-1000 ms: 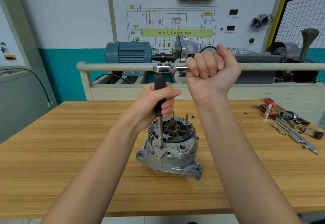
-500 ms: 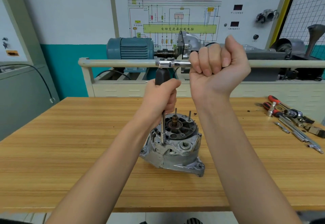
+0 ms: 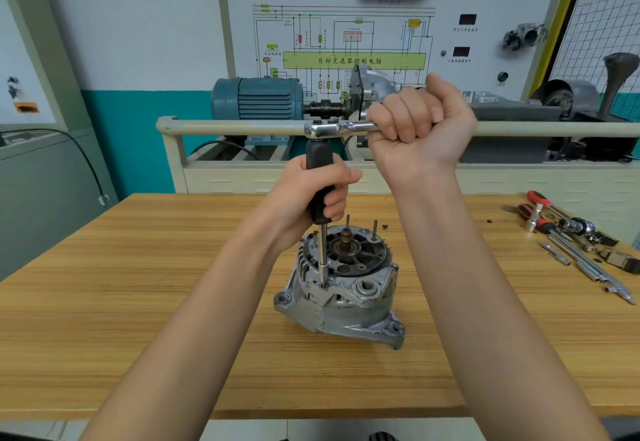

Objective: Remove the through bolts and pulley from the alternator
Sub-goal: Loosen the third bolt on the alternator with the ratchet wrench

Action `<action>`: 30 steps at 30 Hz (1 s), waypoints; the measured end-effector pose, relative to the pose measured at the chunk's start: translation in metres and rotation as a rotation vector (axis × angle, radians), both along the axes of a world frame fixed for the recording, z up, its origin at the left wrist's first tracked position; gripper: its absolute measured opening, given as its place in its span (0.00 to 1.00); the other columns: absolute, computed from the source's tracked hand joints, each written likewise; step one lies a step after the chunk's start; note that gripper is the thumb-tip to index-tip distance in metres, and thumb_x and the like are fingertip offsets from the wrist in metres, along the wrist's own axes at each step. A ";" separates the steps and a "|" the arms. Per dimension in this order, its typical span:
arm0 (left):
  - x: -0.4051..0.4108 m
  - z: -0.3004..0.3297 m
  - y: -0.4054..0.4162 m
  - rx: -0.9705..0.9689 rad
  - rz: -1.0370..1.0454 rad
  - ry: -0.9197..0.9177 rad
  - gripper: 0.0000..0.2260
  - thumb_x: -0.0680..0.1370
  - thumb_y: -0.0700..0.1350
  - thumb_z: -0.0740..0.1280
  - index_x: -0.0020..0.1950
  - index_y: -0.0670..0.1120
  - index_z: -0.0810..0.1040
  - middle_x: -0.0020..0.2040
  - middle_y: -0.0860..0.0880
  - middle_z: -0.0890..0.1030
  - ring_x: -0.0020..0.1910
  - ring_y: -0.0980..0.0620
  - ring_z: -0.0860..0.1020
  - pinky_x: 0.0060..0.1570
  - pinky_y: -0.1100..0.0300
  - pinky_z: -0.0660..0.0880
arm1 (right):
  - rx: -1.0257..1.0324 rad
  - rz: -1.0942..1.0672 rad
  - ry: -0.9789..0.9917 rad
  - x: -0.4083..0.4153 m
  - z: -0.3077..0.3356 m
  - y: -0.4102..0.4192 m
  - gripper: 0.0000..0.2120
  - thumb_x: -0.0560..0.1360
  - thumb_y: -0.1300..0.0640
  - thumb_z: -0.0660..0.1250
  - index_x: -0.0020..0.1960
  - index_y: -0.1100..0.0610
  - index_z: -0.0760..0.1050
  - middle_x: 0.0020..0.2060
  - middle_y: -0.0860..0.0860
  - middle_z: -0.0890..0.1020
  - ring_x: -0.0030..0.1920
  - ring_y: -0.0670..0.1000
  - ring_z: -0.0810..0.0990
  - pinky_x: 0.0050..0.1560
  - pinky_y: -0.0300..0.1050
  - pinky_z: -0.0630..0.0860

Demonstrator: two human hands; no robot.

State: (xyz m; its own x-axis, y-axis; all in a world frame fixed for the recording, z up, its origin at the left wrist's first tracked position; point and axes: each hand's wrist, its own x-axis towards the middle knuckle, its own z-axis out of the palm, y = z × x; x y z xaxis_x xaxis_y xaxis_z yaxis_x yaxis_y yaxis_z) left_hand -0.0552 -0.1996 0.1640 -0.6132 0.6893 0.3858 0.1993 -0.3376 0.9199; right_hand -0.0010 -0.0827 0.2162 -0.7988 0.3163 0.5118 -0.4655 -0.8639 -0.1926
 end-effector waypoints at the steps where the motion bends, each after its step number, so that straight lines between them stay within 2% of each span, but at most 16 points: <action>1: -0.001 0.001 0.000 -0.010 -0.032 -0.004 0.14 0.70 0.39 0.67 0.27 0.46 0.67 0.22 0.51 0.65 0.21 0.53 0.63 0.26 0.63 0.63 | -0.055 0.093 -0.030 -0.005 0.000 0.003 0.29 0.79 0.59 0.52 0.19 0.54 0.59 0.14 0.47 0.57 0.14 0.46 0.55 0.20 0.37 0.53; 3: 0.001 0.002 0.004 -0.021 -0.078 -0.031 0.17 0.71 0.40 0.66 0.25 0.47 0.65 0.19 0.52 0.62 0.18 0.55 0.60 0.22 0.64 0.59 | -0.144 0.168 -0.065 -0.014 -0.002 0.007 0.28 0.79 0.59 0.53 0.19 0.55 0.58 0.14 0.47 0.57 0.14 0.47 0.55 0.20 0.36 0.52; 5: 0.002 0.001 0.009 -0.030 -0.074 -0.063 0.22 0.74 0.39 0.66 0.23 0.48 0.61 0.18 0.53 0.59 0.16 0.56 0.56 0.20 0.65 0.54 | -0.167 0.151 -0.071 -0.016 -0.004 0.009 0.26 0.76 0.60 0.55 0.19 0.55 0.58 0.14 0.47 0.57 0.14 0.47 0.55 0.20 0.36 0.53; 8: 0.004 0.000 0.011 -0.035 0.011 -0.067 0.25 0.77 0.36 0.61 0.22 0.50 0.58 0.18 0.53 0.57 0.15 0.56 0.54 0.20 0.68 0.53 | -0.146 0.067 -0.032 -0.009 -0.005 0.005 0.22 0.71 0.62 0.57 0.19 0.54 0.59 0.14 0.47 0.58 0.15 0.46 0.55 0.20 0.36 0.54; 11: 0.007 -0.001 0.014 0.002 0.182 -0.079 0.23 0.77 0.34 0.60 0.25 0.50 0.58 0.19 0.53 0.58 0.16 0.55 0.54 0.20 0.68 0.54 | -0.088 -0.056 0.020 0.000 -0.005 -0.004 0.25 0.74 0.61 0.55 0.19 0.54 0.59 0.15 0.47 0.57 0.16 0.46 0.55 0.21 0.36 0.53; 15: 0.009 -0.001 0.026 0.009 0.477 -0.144 0.17 0.74 0.34 0.62 0.30 0.47 0.61 0.21 0.52 0.59 0.18 0.55 0.56 0.20 0.67 0.56 | 0.104 -0.369 0.164 0.010 -0.008 -0.027 0.29 0.79 0.63 0.51 0.19 0.52 0.59 0.15 0.46 0.58 0.18 0.45 0.53 0.23 0.38 0.53; 17: 0.009 -0.001 0.031 0.024 0.565 -0.157 0.15 0.72 0.33 0.62 0.30 0.47 0.61 0.23 0.51 0.59 0.20 0.54 0.56 0.21 0.67 0.56 | 0.152 -0.497 0.251 0.012 -0.009 -0.037 0.26 0.77 0.64 0.52 0.21 0.53 0.59 0.15 0.46 0.59 0.18 0.44 0.54 0.24 0.40 0.52; 20: 0.009 -0.002 0.033 0.048 0.608 -0.155 0.15 0.72 0.33 0.63 0.30 0.46 0.62 0.21 0.53 0.59 0.21 0.54 0.57 0.20 0.68 0.56 | 0.157 -0.575 0.278 0.011 -0.009 -0.043 0.18 0.74 0.64 0.54 0.28 0.52 0.60 0.16 0.47 0.59 0.18 0.45 0.54 0.25 0.41 0.50; 21: 0.009 -0.002 0.032 0.053 0.595 -0.147 0.15 0.72 0.33 0.63 0.30 0.46 0.61 0.21 0.53 0.59 0.21 0.54 0.57 0.20 0.68 0.57 | 0.161 -0.570 0.280 0.011 -0.009 -0.043 0.17 0.74 0.64 0.54 0.28 0.52 0.60 0.16 0.47 0.59 0.18 0.45 0.54 0.25 0.41 0.50; 23: 0.009 -0.002 0.026 0.044 0.506 -0.113 0.17 0.72 0.33 0.63 0.29 0.47 0.61 0.21 0.53 0.59 0.19 0.55 0.56 0.20 0.68 0.57 | 0.168 -0.514 0.251 0.011 -0.008 -0.040 0.23 0.76 0.64 0.54 0.23 0.52 0.60 0.15 0.47 0.59 0.18 0.45 0.54 0.24 0.40 0.51; 25: 0.006 -0.001 0.015 0.019 0.303 -0.078 0.20 0.73 0.33 0.64 0.27 0.49 0.62 0.20 0.53 0.59 0.18 0.55 0.56 0.20 0.67 0.57 | 0.159 -0.417 0.169 0.011 -0.005 -0.033 0.29 0.79 0.63 0.51 0.19 0.53 0.58 0.15 0.46 0.58 0.17 0.45 0.54 0.23 0.38 0.53; 28: 0.002 0.004 -0.002 -0.021 0.000 -0.063 0.18 0.72 0.39 0.67 0.25 0.48 0.64 0.21 0.52 0.62 0.20 0.54 0.59 0.24 0.64 0.61 | 0.054 -0.175 0.053 0.004 -0.001 -0.013 0.28 0.78 0.61 0.53 0.19 0.53 0.59 0.15 0.46 0.58 0.16 0.45 0.54 0.21 0.36 0.54; 30: 0.000 0.006 -0.004 -0.027 -0.050 -0.025 0.15 0.70 0.40 0.68 0.26 0.48 0.66 0.22 0.51 0.64 0.21 0.53 0.61 0.26 0.62 0.62 | -0.044 0.030 -0.014 -0.006 0.000 -0.003 0.27 0.77 0.60 0.54 0.19 0.54 0.59 0.14 0.47 0.57 0.15 0.46 0.55 0.19 0.36 0.53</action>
